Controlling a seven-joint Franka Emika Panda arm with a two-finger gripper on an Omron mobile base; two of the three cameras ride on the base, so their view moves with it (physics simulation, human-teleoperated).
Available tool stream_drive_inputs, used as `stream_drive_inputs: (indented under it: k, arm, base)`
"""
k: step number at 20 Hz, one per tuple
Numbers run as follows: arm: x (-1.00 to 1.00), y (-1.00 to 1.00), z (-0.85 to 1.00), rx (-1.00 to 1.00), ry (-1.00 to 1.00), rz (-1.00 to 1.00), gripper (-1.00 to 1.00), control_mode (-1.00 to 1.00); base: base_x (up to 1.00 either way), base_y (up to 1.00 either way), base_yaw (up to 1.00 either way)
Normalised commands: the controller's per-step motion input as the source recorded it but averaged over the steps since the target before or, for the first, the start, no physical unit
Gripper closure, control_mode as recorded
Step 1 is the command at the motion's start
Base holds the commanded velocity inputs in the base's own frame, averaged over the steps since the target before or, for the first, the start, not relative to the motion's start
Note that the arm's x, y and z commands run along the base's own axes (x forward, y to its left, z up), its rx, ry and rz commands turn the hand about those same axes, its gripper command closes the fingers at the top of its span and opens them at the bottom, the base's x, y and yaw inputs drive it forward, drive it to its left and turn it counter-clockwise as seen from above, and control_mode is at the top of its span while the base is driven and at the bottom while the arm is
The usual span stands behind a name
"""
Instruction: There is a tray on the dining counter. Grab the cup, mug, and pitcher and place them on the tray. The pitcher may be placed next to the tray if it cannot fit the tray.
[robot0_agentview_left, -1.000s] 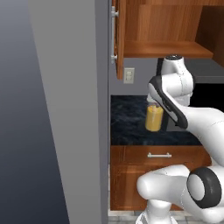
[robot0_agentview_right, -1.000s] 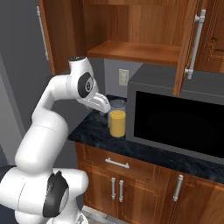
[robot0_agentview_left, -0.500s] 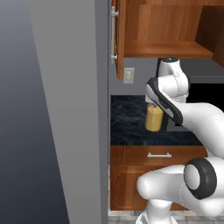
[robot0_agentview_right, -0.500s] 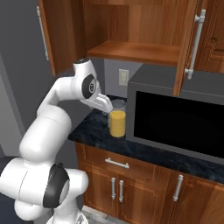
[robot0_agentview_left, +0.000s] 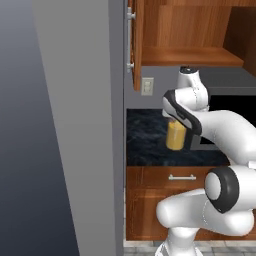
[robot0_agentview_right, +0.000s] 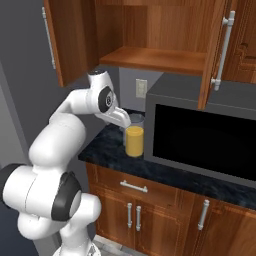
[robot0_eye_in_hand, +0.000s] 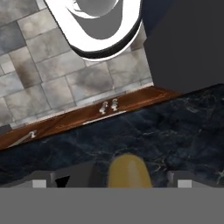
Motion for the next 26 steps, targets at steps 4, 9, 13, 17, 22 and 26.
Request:
stream_drive_inputs:
  k: [4,9,13,17,22,26]
  arm:
    - [0.25,0.00,-0.18,0.00,0.00,0.00,-1.00,-1.00]
    - [0.22,-0.02,-0.19,0.00,0.00,0.00,-1.00,-1.00]
    - [0.12,-0.10,-0.21,0.00,0.00,0.00,-1.00,-1.00]
    - [0.00,-0.18,-0.20,0.00,0.00,0.00,-1.00,-1.00]
    - [0.05,-0.10,-0.17,0.01,0.00,0.00,-1.00,-1.00]
    - [0.11,0.00,-0.12,0.02,0.00,0.00,-1.00,-1.00]
  base:
    - [0.00,0.00,0.00]
    - [0.00,0.00,0.00]
    - [0.00,0.00,0.00]
    - [0.00,0.00,0.00]
    - [0.00,0.00,0.00]
    - [0.00,0.00,0.00]
